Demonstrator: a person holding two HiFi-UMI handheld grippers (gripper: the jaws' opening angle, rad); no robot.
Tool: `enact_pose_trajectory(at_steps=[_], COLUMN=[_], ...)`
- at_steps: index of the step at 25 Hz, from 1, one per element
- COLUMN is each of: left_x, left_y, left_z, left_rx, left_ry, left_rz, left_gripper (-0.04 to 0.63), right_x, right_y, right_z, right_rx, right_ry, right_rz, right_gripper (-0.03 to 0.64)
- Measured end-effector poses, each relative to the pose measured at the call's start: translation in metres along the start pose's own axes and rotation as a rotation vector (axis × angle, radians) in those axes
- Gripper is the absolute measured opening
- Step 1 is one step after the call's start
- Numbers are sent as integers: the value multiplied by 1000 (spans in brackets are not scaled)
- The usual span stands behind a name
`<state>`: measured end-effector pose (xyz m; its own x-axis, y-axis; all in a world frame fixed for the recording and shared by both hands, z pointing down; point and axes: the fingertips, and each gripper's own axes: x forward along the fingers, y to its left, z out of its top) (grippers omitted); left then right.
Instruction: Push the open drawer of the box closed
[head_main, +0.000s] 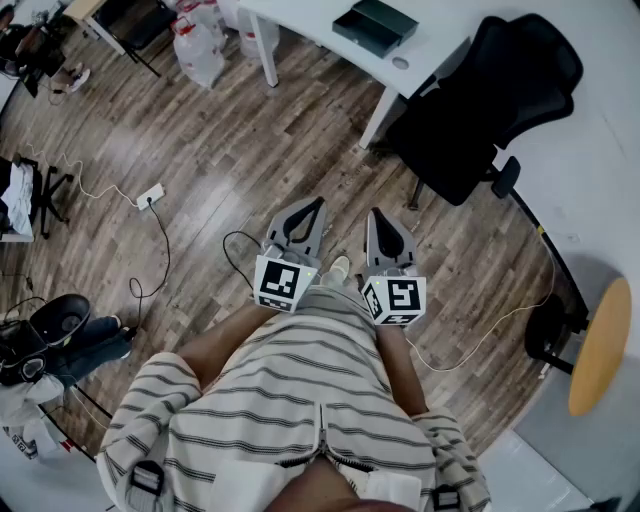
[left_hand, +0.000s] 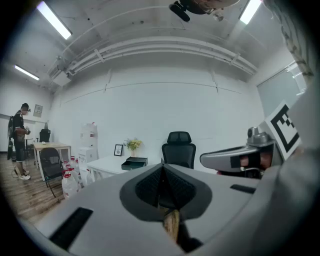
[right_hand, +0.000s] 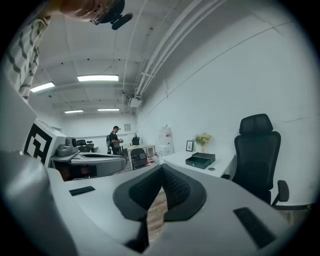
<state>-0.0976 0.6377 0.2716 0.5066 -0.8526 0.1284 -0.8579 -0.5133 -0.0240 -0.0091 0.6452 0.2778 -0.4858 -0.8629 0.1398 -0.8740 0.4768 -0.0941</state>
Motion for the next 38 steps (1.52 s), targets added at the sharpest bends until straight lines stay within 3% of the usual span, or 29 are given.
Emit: enact_pose_trajectory(at_steps=[14, 24, 30, 38], left_x=[13, 50, 72, 103], left_y=[10, 2, -12, 7], left_z=[-4, -6, -10, -18], left_rx=[-15, -23, -44, -36], left_ry=[10, -4, 40, 36], left_rz=[31, 65, 50, 64], left_gripper=[-9, -9, -3, -3], right_x=[19, 36, 47, 83], right_y=[1, -44, -68, -84], right_z=[7, 11, 7, -1], right_rx=[-22, 17, 45, 45], right_ry=[-23, -44, -25, 7], right_rz=[70, 102, 128, 146], right_gripper=[-5, -5, -3, -2])
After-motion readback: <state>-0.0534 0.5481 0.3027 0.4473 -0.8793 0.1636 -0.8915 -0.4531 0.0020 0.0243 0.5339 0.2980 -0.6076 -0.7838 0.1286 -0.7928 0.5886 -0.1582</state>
